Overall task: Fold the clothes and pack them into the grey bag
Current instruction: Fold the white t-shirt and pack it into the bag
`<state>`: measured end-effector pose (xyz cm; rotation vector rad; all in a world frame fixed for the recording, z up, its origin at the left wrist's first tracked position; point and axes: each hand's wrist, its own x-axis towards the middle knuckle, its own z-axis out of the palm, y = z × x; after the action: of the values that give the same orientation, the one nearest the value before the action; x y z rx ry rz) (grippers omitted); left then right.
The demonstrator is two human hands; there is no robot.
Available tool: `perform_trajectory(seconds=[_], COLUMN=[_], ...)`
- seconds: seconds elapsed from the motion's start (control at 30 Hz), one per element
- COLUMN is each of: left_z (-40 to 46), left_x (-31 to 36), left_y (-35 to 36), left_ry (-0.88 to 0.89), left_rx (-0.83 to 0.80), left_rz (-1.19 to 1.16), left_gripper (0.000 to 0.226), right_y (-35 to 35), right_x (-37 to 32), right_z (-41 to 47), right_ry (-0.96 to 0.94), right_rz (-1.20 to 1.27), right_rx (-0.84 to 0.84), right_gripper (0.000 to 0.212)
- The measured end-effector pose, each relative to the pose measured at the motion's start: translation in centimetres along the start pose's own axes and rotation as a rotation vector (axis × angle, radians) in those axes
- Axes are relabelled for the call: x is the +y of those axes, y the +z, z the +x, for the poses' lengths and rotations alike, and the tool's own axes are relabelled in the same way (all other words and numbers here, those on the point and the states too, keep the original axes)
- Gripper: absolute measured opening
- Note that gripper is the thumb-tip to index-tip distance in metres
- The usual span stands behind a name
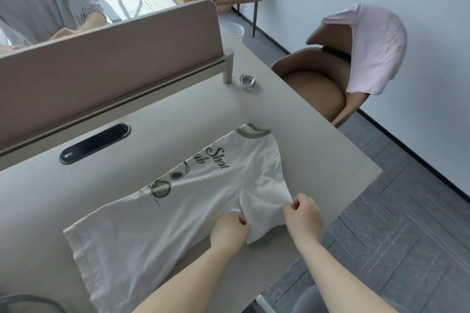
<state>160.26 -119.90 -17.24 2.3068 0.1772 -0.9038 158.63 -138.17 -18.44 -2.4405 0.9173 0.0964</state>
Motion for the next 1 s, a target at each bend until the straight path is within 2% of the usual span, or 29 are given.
perform_trajectory(seconds=[0.17,0.23,0.37,0.47,0.53,0.63,0.73,0.87,0.93,1.0], left_z=[-0.2,-0.2,-0.3,-0.5,-0.8,-1.3,-1.4,-1.3,-0.7,0.3], left_x=[0.0,0.1,1.0,1.5,1.7,1.7,1.4,1.5,1.8,2.0], left_y=[0.6,1.0,2.0,2.1,1.6,1.0,1.1,0.2,-0.9,-2.7], left_ry=[-0.056,-0.123,-0.297,-0.295,-0.260,-0.235,-0.336,-0.395,-0.400,-0.433], left_rx=[0.041,0.042,-0.007,0.021,0.050,0.028,0.017,0.031,0.052,0.036], left_rz=[0.067,-0.071,-0.510,-0.610,-0.702,-0.923,-0.993,-1.128,-1.153,-1.280], left_gripper=[0.018,0.023,0.021,0.014,0.007,0.025,0.040,0.024,0.019,0.017], right_y=[0.1,0.2,-0.3,-0.9,-1.5,-1.9,-2.0,-3.3,-3.7,-3.9], right_x=[1.7,2.0,1.9,1.1,0.4,-0.3,-0.6,-3.0,-5.6,-9.0], right_z=[-0.2,-0.3,-0.2,-0.4,-0.7,-0.9,-1.0,0.1,1.8,3.6], right_ry=[0.074,0.036,-0.039,-0.056,0.009,0.104,0.186,0.237,0.252,0.261], right_rz=[-0.017,-0.032,-0.117,0.141,0.298,0.466,0.545,0.652,0.692,0.791], right_rx=[-0.074,-0.122,-0.180,-0.151,-0.205,-0.244,-0.229,-0.247,-0.285,-0.342], right_gripper=[0.012,0.017,0.029,0.034,0.029,0.004,0.023,0.030,0.025,0.015])
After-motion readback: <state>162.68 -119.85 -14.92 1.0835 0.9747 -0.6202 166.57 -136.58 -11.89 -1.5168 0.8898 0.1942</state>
